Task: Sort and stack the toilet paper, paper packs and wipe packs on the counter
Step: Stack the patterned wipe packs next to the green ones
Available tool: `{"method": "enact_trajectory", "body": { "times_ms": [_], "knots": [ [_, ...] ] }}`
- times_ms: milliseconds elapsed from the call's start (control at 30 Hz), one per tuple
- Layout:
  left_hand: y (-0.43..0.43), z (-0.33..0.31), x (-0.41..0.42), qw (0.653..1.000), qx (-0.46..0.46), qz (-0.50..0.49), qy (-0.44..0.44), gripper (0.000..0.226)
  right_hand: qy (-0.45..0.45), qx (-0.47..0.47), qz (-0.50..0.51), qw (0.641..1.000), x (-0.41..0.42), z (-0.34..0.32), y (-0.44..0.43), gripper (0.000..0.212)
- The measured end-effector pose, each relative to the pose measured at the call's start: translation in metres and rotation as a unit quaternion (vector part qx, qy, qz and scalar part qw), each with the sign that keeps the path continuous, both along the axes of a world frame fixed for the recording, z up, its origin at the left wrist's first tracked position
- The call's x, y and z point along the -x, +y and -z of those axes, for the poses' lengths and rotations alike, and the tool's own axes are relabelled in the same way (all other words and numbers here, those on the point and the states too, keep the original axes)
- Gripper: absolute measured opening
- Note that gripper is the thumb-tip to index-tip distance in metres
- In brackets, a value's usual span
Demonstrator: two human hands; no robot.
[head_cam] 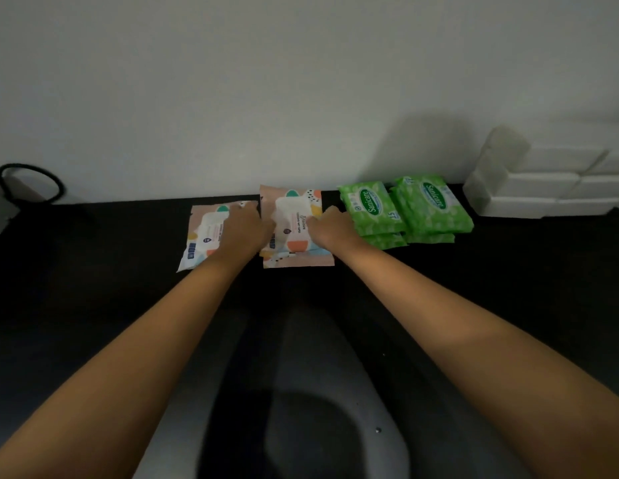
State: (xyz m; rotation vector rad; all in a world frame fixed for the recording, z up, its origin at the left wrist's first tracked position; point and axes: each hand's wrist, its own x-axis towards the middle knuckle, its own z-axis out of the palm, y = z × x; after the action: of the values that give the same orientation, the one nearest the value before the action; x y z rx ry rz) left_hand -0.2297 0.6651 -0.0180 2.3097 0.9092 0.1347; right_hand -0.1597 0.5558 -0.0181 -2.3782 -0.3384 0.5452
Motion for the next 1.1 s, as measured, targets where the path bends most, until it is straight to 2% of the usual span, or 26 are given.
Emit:
{"method": "enact_trajectory", "body": {
  "times_ms": [100, 200, 267, 400, 633, 833, 967, 1100],
  "knots": [
    [-0.029, -0.021, 0.001, 0.996, -0.034, 0.02, -0.075, 0.048, -0.031, -0.044, -0.013, 0.998, 0.001, -0.017, -0.023, 0.034],
    [-0.073, -0.043, -0.006, 0.991, 0.018, 0.058, -0.122, 0.044, -0.061, -0.057, 0.01, 0.996, -0.002, -0.036, -0.062, 0.025],
    [-0.108, -0.053, -0.016, 0.987, 0.059, 0.077, -0.127, 0.041, -0.085, -0.055, 0.04, 0.994, -0.009, -0.046, -0.097, 0.031],
    [-0.181, -0.062, -0.044, 0.983, 0.082, 0.117, -0.117, 0.038, -0.121, -0.029, 0.084, 0.989, -0.032, -0.052, -0.183, 0.029],
    [-0.323, -0.061, -0.1, 0.971, 0.126, 0.179, -0.095, 0.037, -0.1, -0.039, 0.145, 0.983, -0.078, -0.055, -0.344, 0.029],
    [-0.427, -0.044, -0.134, 0.955, 0.202, 0.216, -0.012, 0.044, -0.123, -0.007, 0.211, 0.97, -0.11, -0.043, -0.476, 0.029],
    [-0.478, -0.028, -0.147, 0.949, 0.229, 0.214, 0.028, 0.046, -0.112, 0.063, 0.221, 0.967, -0.127, -0.021, -0.544, 0.042],
    [-0.51, -0.022, -0.159, 0.942, 0.262, 0.206, 0.045, 0.046, -0.012, 0.144, 0.205, 0.968, -0.138, -0.003, -0.584, 0.082]
  ]
}}
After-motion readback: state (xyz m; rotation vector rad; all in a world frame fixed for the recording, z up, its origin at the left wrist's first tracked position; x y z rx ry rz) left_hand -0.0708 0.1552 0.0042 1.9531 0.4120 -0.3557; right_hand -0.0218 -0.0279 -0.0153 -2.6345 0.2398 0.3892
